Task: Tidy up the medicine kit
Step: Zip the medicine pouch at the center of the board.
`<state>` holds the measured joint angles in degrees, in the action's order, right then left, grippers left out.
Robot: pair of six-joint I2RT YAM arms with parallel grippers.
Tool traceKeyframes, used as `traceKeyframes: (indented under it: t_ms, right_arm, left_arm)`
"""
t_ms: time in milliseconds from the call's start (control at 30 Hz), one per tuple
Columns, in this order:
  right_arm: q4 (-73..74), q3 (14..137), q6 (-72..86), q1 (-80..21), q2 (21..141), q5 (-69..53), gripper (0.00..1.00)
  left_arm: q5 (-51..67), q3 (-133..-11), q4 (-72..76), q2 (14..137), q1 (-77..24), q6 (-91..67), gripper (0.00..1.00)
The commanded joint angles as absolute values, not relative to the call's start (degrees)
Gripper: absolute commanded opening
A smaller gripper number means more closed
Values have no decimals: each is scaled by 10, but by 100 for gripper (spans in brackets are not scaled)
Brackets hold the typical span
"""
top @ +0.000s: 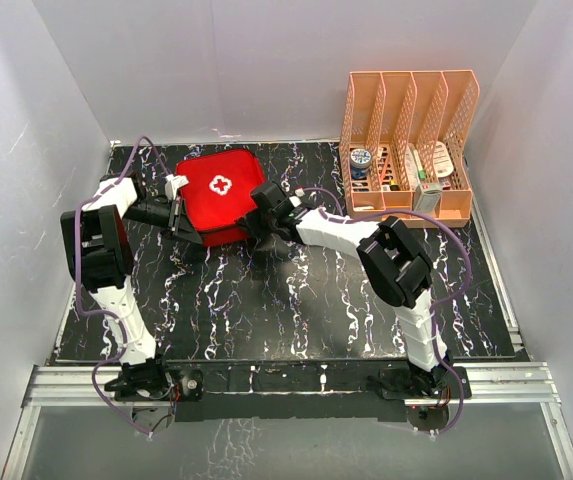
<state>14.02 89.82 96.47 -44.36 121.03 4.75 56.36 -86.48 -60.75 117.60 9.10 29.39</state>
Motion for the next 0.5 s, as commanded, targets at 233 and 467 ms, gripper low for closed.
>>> traceKeyframes:
  t_ms: [233, 467]
  right_arm:
    - [124, 878, 971, -443, 1219, 61, 0]
    - [122, 875, 973, -443, 1218, 55, 0]
  left_arm:
    - [612, -824, -512, 1143, 77, 193, 0]
    - [598, -795, -435, 1119, 76, 120, 0]
